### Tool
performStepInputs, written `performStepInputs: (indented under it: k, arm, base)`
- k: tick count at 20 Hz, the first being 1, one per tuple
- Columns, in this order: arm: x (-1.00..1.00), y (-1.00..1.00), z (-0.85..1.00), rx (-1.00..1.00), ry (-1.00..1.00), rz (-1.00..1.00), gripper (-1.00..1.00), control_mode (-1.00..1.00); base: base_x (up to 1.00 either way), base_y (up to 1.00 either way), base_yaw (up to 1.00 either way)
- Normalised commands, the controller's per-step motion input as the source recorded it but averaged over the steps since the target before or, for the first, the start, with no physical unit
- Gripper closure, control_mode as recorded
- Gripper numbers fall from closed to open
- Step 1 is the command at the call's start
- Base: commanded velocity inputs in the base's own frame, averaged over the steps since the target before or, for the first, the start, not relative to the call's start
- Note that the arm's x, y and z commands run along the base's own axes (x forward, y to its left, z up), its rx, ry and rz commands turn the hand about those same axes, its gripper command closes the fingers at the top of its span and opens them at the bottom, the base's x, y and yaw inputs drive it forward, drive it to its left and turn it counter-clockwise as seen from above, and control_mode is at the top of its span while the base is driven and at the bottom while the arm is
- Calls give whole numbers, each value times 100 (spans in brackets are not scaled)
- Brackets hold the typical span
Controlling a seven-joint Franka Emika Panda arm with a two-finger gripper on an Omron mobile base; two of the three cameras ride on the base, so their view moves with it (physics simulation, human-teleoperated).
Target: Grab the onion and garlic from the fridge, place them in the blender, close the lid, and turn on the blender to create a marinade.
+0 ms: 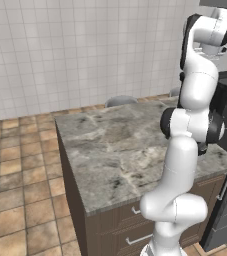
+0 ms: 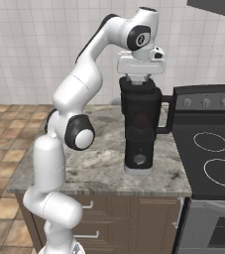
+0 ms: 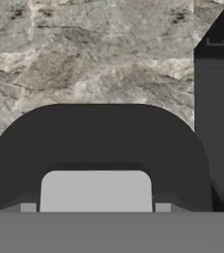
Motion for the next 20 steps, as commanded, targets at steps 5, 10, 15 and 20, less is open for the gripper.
performStepInputs:
  k: [5, 10, 15, 20]
  arm:
    - [0, -20, -11, 0, -6, -10, 100, -100]
    - [-7, -23, 0, 0, -11, -2, 100, -100]
    - [-32, -8, -11, 0, -7, 0, 100, -100]
    - [-40, 0, -2, 0, -1, 0, 100, -100]
  base:
    - [0, 0, 0]
    - [0, 0, 0]
    - [0, 0, 0]
    - [0, 0, 0]
